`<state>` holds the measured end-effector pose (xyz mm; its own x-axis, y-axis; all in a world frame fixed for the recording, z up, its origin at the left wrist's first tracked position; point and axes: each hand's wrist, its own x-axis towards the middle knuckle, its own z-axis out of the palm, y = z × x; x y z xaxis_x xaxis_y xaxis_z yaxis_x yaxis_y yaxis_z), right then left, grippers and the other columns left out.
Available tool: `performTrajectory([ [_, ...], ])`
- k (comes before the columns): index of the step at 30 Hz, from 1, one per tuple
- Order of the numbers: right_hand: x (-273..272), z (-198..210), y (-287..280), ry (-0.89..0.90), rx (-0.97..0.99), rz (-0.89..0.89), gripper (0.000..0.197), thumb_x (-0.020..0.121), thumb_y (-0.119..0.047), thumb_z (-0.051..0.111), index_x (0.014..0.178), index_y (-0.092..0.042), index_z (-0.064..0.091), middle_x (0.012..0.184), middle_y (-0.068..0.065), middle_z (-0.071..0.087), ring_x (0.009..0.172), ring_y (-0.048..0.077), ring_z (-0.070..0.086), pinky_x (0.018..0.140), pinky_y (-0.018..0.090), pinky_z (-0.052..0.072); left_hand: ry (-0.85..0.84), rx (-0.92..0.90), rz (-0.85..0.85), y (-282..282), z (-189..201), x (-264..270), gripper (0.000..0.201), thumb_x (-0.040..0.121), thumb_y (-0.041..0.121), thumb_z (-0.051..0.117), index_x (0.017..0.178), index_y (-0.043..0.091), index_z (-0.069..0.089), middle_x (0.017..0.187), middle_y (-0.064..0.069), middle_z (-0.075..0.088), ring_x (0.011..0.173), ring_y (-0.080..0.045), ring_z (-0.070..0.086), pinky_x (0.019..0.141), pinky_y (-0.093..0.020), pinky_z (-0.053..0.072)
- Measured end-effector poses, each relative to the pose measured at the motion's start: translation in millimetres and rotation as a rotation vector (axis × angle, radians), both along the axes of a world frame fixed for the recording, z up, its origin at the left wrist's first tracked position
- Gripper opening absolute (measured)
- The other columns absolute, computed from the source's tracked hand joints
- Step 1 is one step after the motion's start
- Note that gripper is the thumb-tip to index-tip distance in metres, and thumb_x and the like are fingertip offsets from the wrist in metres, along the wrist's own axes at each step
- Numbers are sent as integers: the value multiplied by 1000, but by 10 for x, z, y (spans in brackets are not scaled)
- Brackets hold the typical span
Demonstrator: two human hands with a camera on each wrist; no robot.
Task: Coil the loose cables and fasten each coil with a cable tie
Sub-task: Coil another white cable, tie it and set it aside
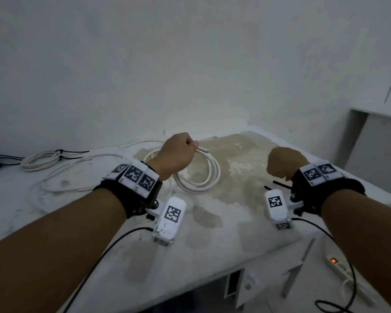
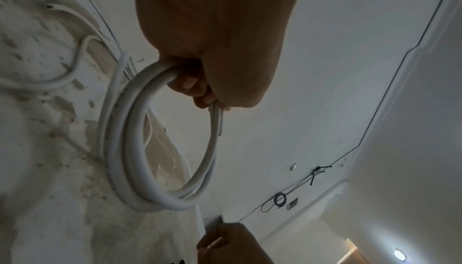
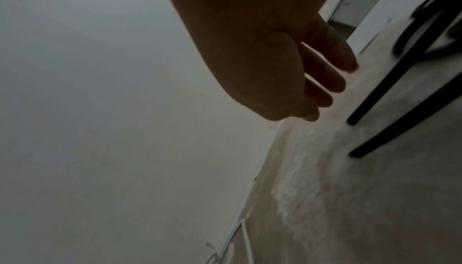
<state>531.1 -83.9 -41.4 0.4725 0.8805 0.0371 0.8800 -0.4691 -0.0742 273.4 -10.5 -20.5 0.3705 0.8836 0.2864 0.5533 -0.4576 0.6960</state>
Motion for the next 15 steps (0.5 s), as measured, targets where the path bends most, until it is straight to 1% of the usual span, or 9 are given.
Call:
performTrajectory([
  [1,87,-23,-73,-25,-46,-22,28,90,-8,49,62,-9,51,66,5,54,59,20,53,56,26,42,-4,-10,-4,-36,-2,30,27,101,31,49,91,8,60,92,-15,66,59,-17,45,64,-31,37],
  [3,247,-73,-163,-47,-85,-66,27,90,-12,49,64,-11,51,74,6,59,70,23,57,64,28,45,-11,-26,-4,-95,-1,64,27,101,31,49,92,8,60,90,-13,65,59,-16,44,64,-31,37],
  [5,338,-111,-218,-37,-107,-96,26,90,-17,49,65,-12,52,81,6,63,75,23,58,69,29,46,-12,-31,-7,-134,5,67,28,101,31,48,94,7,60,91,-13,64,60,-16,44,65,-32,37],
  [6,348,-127,-224,-29,-121,-102,27,91,-18,48,65,-13,51,79,5,61,75,23,57,70,28,45,-13,-31,-8,-145,11,61,28,101,31,48,94,7,61,92,-14,65,60,-16,44,65,-32,37],
  [8,317,-158,-219,-19,-180,-86,31,93,-17,47,62,-14,46,69,3,51,66,21,51,67,27,41,-13,-32,-4,-154,21,41,28,101,31,48,95,7,61,94,-16,66,60,-17,44,64,-31,37],
  [10,250,-198,-201,-30,-251,-61,34,92,-15,49,59,-15,40,64,2,44,60,19,44,65,27,37,-11,-33,2,-154,30,15,28,101,31,48,96,6,60,96,-17,66,59,-17,43,62,-30,37],
  [11,217,-207,-203,-46,-272,-59,35,91,-13,52,58,-14,40,64,3,43,62,20,46,64,27,37,-11,-34,3,-153,31,2,28,102,31,48,96,6,60,96,-17,66,58,-16,43,61,-29,36],
  [13,159,-190,-223,-85,-277,-65,32,87,-10,57,57,-12,44,65,3,47,70,22,52,65,27,40,-14,-39,4,-148,31,-23,30,102,31,48,97,4,60,95,-17,66,57,-16,42,57,-29,35],
  [15,108,-138,-222,-108,-239,-75,29,86,-6,55,58,-10,47,65,3,50,65,20,53,65,28,42,-18,-40,3,-137,31,-43,30,102,31,48,97,4,60,94,-17,65,56,-15,42,56,-29,35],
])
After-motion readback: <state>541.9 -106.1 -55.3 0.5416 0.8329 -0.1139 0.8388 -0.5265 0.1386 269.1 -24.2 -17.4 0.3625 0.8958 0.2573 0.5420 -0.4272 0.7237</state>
